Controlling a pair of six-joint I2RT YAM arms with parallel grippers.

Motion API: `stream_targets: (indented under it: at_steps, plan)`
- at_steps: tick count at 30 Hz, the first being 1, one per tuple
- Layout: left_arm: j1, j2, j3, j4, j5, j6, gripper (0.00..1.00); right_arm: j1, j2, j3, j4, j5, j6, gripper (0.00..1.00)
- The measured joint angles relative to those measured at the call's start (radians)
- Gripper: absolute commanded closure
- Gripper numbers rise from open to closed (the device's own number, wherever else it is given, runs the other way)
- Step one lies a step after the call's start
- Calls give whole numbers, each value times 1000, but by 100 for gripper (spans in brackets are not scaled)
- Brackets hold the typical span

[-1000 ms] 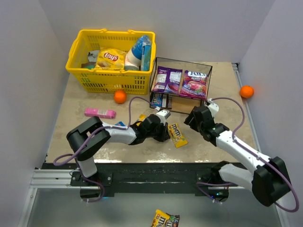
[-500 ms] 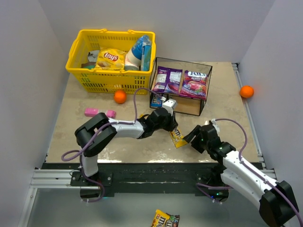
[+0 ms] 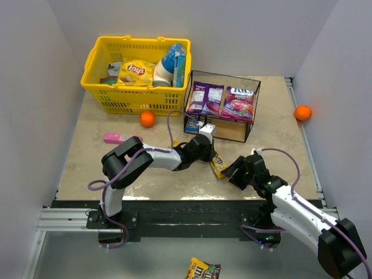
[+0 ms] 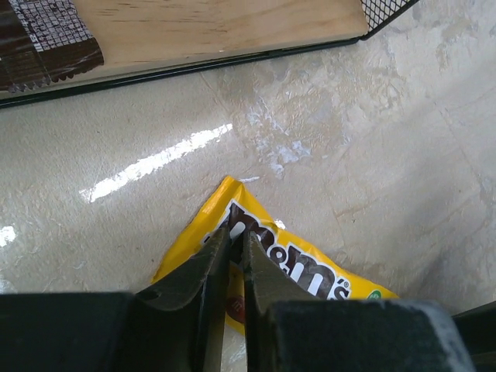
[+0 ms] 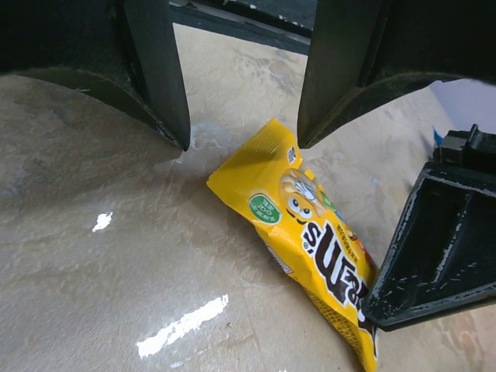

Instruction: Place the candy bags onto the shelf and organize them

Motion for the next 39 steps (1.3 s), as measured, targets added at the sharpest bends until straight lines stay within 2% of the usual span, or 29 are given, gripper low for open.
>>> stream_targets:
  at_steps: [6, 13, 22, 25, 28, 29, 32, 36, 39]
  plan:
    - [0, 0, 0, -1, -7, -17, 84, 0, -31, -59, 82, -4, 60, 51]
    - [0, 0, -3, 1, -12, -37, 85, 0, -94, -138, 158, 30, 170, 54]
    - [0, 0, -13, 18, -12, -58, 85, 0, 5, -144, 280, 77, 240, 58]
    - [0, 0, -19, 28, -11, -63, 85, 0, 63, -146, 346, 72, 253, 64]
    - [0, 0, -22, 34, -11, -66, 85, 0, 102, -147, 391, 68, 260, 78]
    - [0, 0, -22, 34, -11, -68, 85, 0, 113, -148, 400, 64, 263, 87]
    - [0, -1, -24, 37, -4, -71, 85, 0, 121, -151, 404, 63, 267, 100]
    - [0, -4, -28, 39, -3, -72, 84, 0, 103, -152, 397, 59, 270, 100]
    - [0, -15, -32, 24, -5, -71, 73, 0, 62, -154, 374, 58, 271, 100]
